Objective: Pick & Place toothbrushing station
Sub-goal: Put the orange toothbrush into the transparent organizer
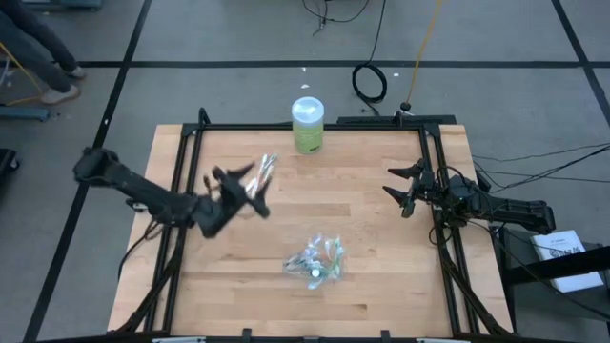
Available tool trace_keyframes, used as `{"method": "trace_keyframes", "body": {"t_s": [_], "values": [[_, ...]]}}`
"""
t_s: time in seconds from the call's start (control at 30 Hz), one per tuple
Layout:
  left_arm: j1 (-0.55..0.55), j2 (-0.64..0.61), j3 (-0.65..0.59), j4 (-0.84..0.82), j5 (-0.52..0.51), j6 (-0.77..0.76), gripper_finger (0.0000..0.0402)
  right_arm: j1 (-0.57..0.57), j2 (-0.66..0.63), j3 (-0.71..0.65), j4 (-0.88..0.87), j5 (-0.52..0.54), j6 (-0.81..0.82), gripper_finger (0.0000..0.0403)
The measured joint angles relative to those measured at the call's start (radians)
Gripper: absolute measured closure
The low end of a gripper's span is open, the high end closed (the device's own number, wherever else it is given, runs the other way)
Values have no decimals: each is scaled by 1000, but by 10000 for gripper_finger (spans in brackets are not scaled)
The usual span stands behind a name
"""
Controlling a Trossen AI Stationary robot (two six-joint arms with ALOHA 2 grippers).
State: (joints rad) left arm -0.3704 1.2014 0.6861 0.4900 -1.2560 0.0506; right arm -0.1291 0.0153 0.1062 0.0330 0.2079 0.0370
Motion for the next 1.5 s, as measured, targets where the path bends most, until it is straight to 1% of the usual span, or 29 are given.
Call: {"method": "trace_keyframes", "body": {"t_s": [0.03,0.07,0.17,0.3,0.4,0.47,0.57,0.7,0.77,0.93,1.17,1.3,1.5], "values": [[39,-32,0,-71,25,-50,115,0,0,0,0,0,0,124],[81,-58,0,-137,77,-104,115,0,0,0,0,0,0,124],[236,-106,0,-297,287,-254,115,0,0,0,0,0,0,124],[473,-103,0,-469,536,-372,115,0,0,0,0,0,0,124],[633,-59,2,-554,731,-439,115,0,0,0,0,0,0,124],[717,-25,-2,-608,806,-463,115,0,0,0,0,0,0,124],[821,38,1,-631,873,-472,115,0,0,0,0,0,0,124],[914,135,3,-625,994,-482,115,0,0,0,0,0,0,124],[937,192,12,-625,1012,-480,115,0,0,0,0,0,0,124],[954,321,61,-632,1013,-479,115,0,0,0,0,0,0,124],[953,460,186,-783,1017,-478,115,0,0,0,0,0,0,124],[953,508,236,-844,1013,-486,115,0,0,0,0,0,0,124],[953,516,243,-865,1012,-520,115,0,0,0,0,0,0,124]]}}
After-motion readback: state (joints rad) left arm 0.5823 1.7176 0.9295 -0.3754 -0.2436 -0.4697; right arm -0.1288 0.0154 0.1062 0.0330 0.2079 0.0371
